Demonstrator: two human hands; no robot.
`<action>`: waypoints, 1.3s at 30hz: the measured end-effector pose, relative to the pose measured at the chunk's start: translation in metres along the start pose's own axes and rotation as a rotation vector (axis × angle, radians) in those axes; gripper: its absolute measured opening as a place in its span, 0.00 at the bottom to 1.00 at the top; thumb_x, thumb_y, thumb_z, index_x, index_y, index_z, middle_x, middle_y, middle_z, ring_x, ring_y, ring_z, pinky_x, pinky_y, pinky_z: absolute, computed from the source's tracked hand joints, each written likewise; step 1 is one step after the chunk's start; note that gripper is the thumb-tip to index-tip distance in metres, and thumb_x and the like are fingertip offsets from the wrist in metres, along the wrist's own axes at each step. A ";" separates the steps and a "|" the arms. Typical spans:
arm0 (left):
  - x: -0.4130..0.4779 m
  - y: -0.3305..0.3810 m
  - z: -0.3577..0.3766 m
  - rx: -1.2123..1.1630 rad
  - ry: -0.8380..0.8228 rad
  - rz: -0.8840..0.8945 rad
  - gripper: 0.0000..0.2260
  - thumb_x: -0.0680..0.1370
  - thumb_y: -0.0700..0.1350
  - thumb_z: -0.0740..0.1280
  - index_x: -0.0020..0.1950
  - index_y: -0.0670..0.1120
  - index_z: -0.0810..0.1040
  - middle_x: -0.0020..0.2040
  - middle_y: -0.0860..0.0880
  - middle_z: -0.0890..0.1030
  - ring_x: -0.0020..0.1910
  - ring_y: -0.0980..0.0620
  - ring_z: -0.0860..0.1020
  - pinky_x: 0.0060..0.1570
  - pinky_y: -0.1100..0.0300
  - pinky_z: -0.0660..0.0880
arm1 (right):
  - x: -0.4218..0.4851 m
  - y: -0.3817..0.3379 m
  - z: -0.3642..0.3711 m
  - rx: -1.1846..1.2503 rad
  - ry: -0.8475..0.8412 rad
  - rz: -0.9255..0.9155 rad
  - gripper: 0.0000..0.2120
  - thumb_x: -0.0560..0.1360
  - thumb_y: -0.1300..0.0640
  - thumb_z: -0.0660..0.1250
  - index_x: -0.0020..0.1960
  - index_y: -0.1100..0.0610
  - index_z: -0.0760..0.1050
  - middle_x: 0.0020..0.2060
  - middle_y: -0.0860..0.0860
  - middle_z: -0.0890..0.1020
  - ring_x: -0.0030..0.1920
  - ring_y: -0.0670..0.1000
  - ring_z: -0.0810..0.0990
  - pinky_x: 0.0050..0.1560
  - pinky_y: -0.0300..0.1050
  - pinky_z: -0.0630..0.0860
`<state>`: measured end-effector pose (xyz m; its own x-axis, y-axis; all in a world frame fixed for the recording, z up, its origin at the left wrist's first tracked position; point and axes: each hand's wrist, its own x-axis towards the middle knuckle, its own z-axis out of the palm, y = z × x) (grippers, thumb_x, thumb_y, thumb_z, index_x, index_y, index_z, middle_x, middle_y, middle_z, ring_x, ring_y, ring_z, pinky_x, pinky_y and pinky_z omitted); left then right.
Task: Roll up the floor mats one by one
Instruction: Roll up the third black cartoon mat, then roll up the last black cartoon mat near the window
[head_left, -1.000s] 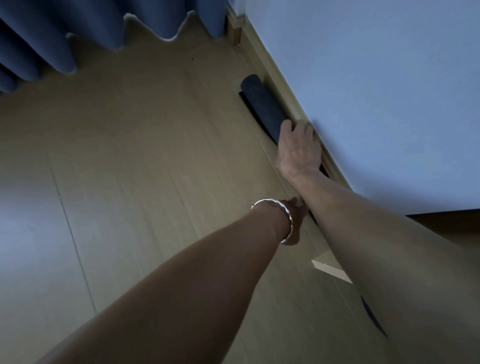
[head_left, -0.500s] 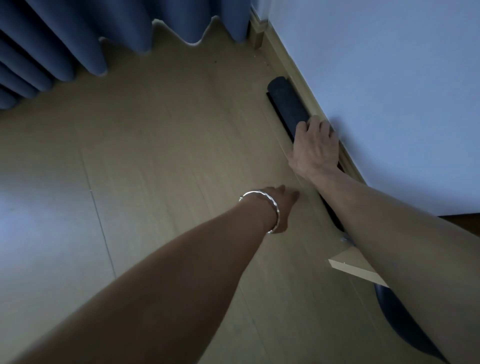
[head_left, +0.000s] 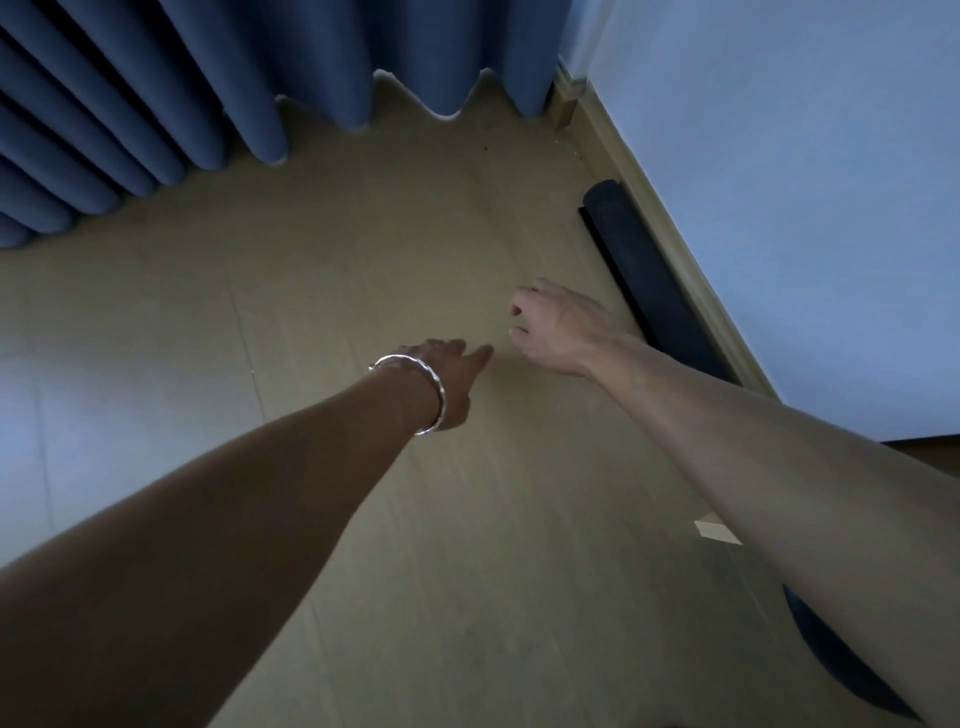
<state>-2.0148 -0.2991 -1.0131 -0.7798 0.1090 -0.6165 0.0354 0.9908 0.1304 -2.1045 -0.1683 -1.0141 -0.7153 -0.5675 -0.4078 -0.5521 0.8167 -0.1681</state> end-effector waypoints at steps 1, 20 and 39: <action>-0.005 -0.008 0.001 -0.001 -0.002 -0.011 0.30 0.80 0.48 0.59 0.78 0.52 0.46 0.77 0.46 0.54 0.75 0.46 0.56 0.70 0.50 0.60 | 0.000 -0.007 -0.001 0.002 -0.008 -0.002 0.16 0.80 0.53 0.59 0.65 0.57 0.70 0.61 0.54 0.73 0.56 0.55 0.75 0.55 0.50 0.74; -0.123 -0.254 -0.025 -0.099 0.114 -0.173 0.21 0.79 0.48 0.60 0.72 0.50 0.66 0.69 0.49 0.71 0.69 0.48 0.67 0.64 0.61 0.63 | 0.076 -0.262 -0.050 -0.074 -0.045 -0.258 0.19 0.76 0.53 0.61 0.67 0.52 0.72 0.64 0.53 0.73 0.64 0.55 0.73 0.62 0.46 0.70; -0.388 -0.570 0.042 -0.654 0.318 -0.913 0.18 0.76 0.54 0.62 0.62 0.46 0.75 0.59 0.43 0.78 0.59 0.42 0.76 0.57 0.55 0.73 | 0.113 -0.781 -0.115 -0.423 -0.155 -0.905 0.14 0.74 0.59 0.59 0.55 0.55 0.79 0.53 0.55 0.82 0.51 0.57 0.80 0.50 0.47 0.78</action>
<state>-1.7064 -0.9031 -0.8813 -0.4735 -0.7398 -0.4780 -0.8763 0.4503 0.1711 -1.8035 -0.8817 -0.8255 0.0946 -0.9108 -0.4018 -0.9877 -0.0355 -0.1520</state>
